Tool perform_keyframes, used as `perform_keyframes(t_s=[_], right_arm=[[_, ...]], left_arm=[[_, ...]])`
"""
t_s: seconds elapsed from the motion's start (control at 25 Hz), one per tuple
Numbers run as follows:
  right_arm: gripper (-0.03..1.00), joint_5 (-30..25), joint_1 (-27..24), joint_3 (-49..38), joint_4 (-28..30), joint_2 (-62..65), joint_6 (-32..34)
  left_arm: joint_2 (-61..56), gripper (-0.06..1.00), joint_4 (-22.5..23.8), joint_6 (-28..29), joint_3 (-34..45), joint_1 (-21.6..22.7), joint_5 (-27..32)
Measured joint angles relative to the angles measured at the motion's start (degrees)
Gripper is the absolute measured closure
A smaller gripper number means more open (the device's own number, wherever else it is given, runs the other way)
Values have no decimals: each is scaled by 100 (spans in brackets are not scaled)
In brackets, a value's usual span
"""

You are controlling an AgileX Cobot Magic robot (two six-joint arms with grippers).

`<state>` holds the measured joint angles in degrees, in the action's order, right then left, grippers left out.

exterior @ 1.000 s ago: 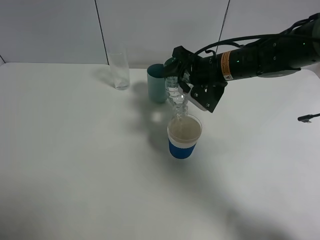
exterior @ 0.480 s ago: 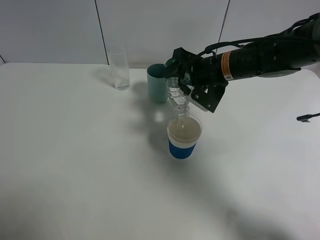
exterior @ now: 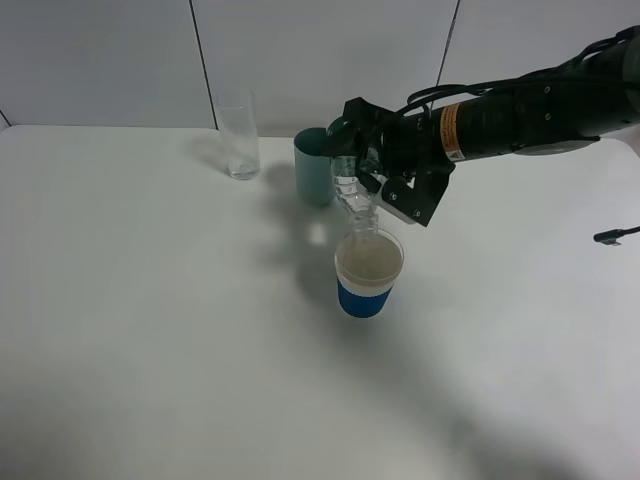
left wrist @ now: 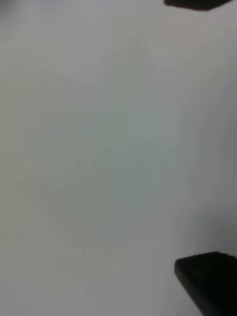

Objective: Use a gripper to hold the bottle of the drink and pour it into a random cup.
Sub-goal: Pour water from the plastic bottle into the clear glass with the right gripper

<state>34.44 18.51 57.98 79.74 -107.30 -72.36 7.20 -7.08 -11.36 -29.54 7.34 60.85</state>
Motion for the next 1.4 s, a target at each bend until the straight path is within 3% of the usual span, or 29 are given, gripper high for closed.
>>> perform_keyframes(t_s=[1.4], right_arm=[[40,-133,133,0,0,61,-264]], left_arm=[[0,-5,0,0,0,0,0]])
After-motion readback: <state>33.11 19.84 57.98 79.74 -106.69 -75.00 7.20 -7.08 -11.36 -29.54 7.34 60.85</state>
